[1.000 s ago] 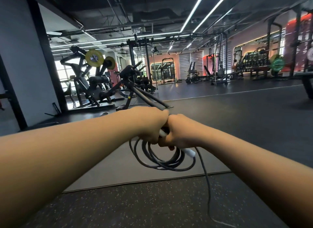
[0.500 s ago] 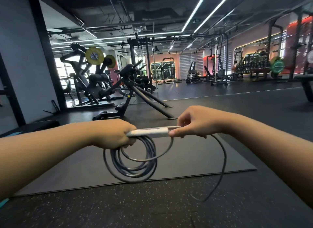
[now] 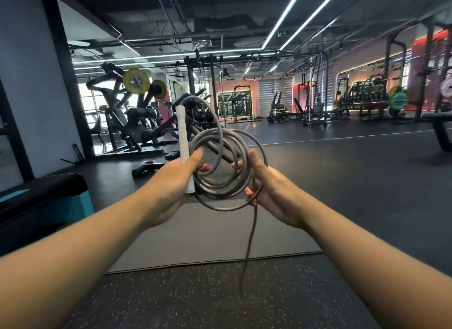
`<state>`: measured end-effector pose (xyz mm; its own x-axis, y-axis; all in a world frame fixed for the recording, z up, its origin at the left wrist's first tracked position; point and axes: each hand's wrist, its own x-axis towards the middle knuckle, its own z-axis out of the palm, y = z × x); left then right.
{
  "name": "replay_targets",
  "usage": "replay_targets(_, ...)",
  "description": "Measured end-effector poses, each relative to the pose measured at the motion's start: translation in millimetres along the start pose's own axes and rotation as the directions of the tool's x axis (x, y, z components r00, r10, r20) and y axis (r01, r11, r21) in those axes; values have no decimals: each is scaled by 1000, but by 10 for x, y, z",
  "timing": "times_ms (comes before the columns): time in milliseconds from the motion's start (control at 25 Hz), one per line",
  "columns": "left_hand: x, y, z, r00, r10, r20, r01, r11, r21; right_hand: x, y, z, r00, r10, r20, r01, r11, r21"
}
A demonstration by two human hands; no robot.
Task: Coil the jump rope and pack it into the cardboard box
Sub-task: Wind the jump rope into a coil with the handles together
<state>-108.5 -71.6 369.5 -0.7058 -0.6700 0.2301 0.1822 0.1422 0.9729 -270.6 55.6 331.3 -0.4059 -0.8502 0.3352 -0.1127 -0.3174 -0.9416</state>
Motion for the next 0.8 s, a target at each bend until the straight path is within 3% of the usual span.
replay_targets(200, -21, -21, 438, 984, 30, -177, -85, 946, -312, -46, 206, 361, 988, -133, -83, 155, 904, 399)
replay_targets(400, -11, 50, 471, 977, -80, -196, -23, 882, -471, -96, 217, 278, 997, -66, 50, 24, 812, 584)
replay_targets(640, -80, 98, 528, 966, -178, -185, 30, 793, -608, -139, 290, 250, 999, -46, -6, 43, 866, 498)
replay_targets(800, -53, 85, 599, 959, -184, -217, 44, 851, -524, -148, 268, 435, 991, -124, -47, 132, 886, 444)
